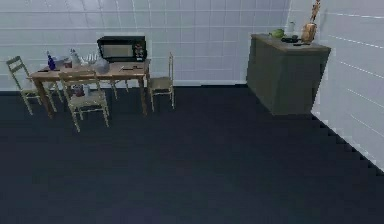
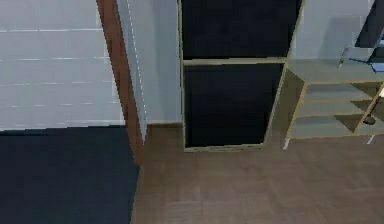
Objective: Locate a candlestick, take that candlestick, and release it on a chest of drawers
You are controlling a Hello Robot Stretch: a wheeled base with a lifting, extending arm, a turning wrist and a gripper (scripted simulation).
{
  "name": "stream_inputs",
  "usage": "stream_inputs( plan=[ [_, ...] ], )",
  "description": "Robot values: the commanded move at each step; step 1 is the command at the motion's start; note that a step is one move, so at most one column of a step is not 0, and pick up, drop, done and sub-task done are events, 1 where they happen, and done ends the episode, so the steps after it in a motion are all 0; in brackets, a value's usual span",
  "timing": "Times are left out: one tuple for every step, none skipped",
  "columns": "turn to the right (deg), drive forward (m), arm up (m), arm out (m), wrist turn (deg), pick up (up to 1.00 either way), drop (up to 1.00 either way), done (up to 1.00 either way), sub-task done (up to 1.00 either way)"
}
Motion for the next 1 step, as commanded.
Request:
stream_inputs(
  plan=[
    [0.0, 0.5, 0.0, 0.0, 0.0, 0.0, 0.0, 0.0, 0.0]
  ],
)
